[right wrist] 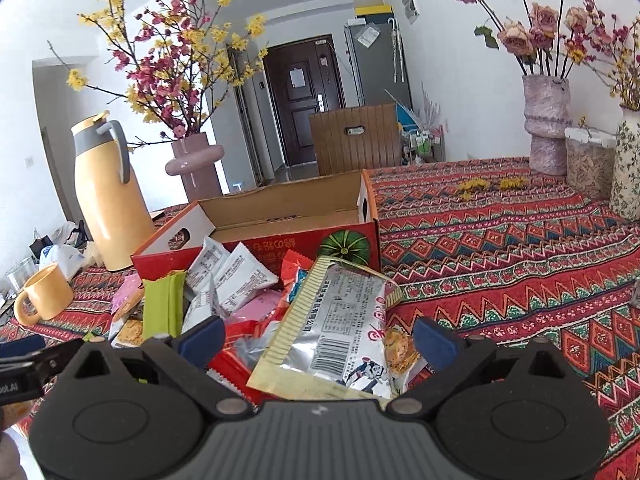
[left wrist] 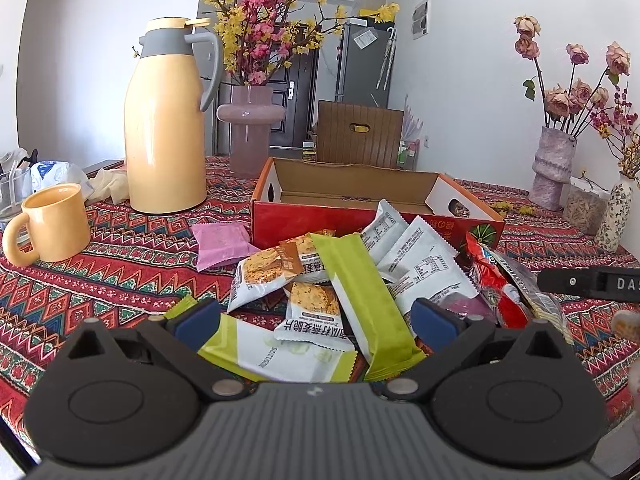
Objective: Organize snacks
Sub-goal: 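Reach into the pile and grasp the silver barcode snack bag with the right tool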
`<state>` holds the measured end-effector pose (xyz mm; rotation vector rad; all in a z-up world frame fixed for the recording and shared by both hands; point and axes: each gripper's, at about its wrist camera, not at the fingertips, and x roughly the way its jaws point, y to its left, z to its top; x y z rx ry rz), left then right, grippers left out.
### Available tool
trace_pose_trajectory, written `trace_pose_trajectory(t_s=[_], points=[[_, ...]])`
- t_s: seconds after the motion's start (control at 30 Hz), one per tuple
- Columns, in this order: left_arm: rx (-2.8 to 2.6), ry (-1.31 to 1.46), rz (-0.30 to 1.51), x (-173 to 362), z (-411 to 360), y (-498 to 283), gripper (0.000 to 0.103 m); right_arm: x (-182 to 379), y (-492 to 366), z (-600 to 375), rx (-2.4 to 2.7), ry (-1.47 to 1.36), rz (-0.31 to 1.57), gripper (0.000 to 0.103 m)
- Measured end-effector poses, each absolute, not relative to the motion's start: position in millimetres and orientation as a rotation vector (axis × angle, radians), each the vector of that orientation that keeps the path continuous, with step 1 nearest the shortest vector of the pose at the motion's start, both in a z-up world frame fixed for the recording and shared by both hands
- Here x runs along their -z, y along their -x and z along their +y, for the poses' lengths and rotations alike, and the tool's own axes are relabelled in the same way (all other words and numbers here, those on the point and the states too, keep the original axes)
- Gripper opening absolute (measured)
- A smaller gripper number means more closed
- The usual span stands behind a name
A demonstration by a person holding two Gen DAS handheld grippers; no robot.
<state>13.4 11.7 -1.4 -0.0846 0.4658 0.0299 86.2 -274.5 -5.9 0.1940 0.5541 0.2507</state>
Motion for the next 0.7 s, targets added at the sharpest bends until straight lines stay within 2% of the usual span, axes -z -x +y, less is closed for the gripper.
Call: trace_pose_trajectory(t_s=[0.3, 0.7], points=[[-0.054, 0.098, 0.496, 9, 20, -26, 0.103, 32, -143, -281, -0.29, -0.283, 0.687, 0.089], [-0.055, 0.108, 0.517, 14, 24, -38, 0.103, 42, -140, -289, -0.337, -0.382, 0.682, 0.065]])
